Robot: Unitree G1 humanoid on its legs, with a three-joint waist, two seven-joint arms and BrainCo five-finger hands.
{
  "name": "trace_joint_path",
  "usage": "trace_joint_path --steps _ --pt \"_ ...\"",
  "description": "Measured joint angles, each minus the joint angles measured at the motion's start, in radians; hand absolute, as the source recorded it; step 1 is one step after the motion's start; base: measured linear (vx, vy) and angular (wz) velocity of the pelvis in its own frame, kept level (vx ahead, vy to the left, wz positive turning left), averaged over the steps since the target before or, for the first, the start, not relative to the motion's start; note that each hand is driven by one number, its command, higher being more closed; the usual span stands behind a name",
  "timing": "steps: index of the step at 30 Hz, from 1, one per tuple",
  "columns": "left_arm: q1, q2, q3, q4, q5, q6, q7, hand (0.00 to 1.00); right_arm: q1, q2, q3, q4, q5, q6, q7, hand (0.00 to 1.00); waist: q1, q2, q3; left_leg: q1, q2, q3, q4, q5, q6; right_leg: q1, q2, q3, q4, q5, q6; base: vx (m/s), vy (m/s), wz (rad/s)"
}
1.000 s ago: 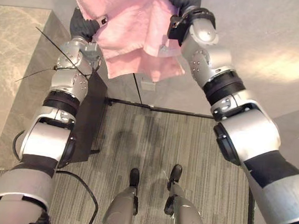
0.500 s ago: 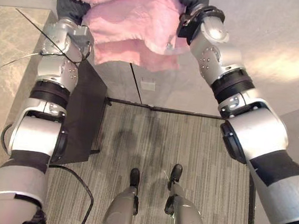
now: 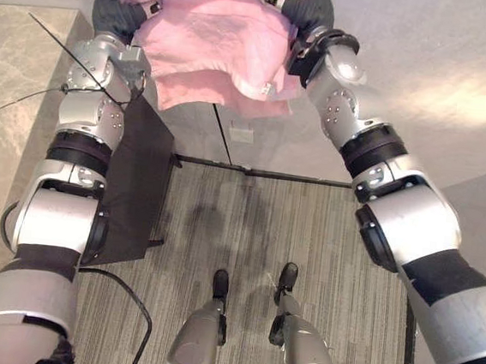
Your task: Organize washtable
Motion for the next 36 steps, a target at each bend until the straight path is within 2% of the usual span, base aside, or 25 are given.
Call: trace_joint_path --steps 12,28,32,33,36 --pt "0.001 0.03 0.002 0.023 0.016 0.002 0.0 1.0 0.006 0.03 0.009 -0.001 -0.002 -0.001 0.0 1.0 0.002 0.0 0.0 0.0 -0.001 0.0 0.0 0.0 0.0 0.0 0.001 0.0 0.0 0.0 0.0 0.0 0.0 0.0" --pt "0.016 0.04 0.063 0.014 0.018 0.006 -0.001 1.0 0.008 0.05 0.021 -0.021 -0.033 -0.002 0.0 1.0 0.01 0.001 0.0 0.001 -0.001 0.003 0.001 0.0 0.0 0.0 0.003 0.004 0.0 -0.001 -0.002 0.0 0.0 0.0" --pt "0.022 0.04 0.078 0.018 0.028 0.015 -0.002 1.0 0.043 0.049 0.065 -0.054 -0.034 -0.031 0.0 1.0 0.026 0.0 0.0 0.003 -0.001 0.01 0.005 -0.002 0.002 0.001 0.006 0.014 -0.001 -0.012 -0.016 0.0 0.0 -0.04" --pt "0.024 0.04 0.08 0.018 0.038 0.016 -0.003 0.0 0.048 0.049 0.07 -0.056 -0.038 -0.035 -0.001 0.0 0.026 0.0 0.0 0.006 0.002 0.01 0.005 -0.002 0.002 0.003 0.007 0.015 0.0 -0.012 -0.016 0.0 0.0 -0.03" --pt "0.035 0.042 0.138 0.038 0.037 0.019 0.001 0.0 0.064 0.044 0.075 -0.057 -0.041 -0.045 -0.005 0.0 0.022 0.0 0.0 0.013 0.003 0.011 0.005 -0.002 0.002 0.007 0.007 0.021 -0.001 -0.012 -0.016 0.0 0.002 -0.07"
